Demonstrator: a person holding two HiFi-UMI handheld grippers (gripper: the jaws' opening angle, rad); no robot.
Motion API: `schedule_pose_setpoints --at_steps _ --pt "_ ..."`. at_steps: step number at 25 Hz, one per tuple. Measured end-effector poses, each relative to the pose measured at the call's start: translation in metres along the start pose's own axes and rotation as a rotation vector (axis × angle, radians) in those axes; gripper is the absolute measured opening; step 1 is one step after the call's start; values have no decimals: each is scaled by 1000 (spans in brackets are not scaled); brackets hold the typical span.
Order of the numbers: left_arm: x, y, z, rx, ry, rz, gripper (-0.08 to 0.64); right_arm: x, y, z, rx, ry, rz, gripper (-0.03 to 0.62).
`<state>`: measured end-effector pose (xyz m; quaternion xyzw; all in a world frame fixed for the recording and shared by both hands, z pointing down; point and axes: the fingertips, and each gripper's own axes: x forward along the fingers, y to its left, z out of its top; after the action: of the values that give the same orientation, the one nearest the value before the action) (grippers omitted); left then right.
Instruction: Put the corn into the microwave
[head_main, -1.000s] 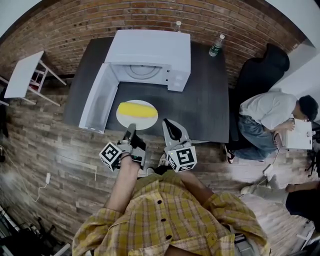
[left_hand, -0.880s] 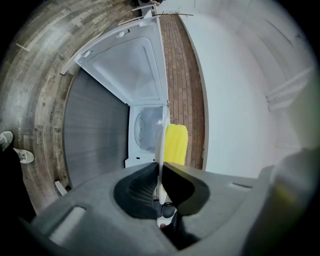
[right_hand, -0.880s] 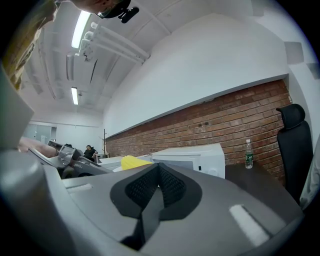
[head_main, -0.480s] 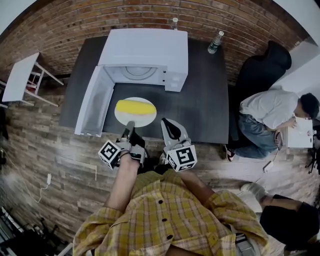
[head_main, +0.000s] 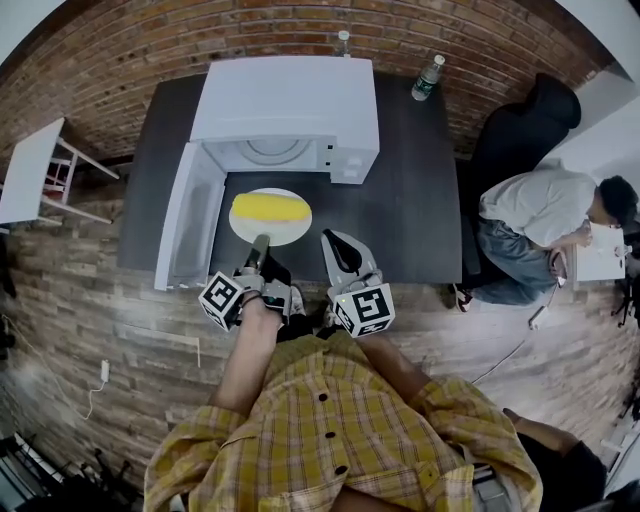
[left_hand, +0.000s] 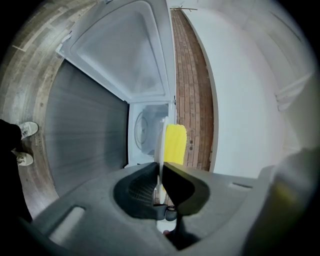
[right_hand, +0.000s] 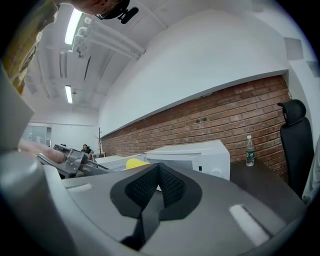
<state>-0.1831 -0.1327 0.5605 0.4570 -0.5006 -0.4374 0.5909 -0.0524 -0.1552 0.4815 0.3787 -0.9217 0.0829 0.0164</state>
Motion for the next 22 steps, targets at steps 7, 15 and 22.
schedule_pose_setpoints --at_steps 7,15,22 --pt "27 9 22 17 -6 20 29 22 -7 -3 9 10 -28 0" --pt "60 18 43 1 0 25 29 43 -14 -6 -10 21 -54 0" --pt "89 36 54 4 17 56 29 53 -24 -5 -26 22 -84 0"
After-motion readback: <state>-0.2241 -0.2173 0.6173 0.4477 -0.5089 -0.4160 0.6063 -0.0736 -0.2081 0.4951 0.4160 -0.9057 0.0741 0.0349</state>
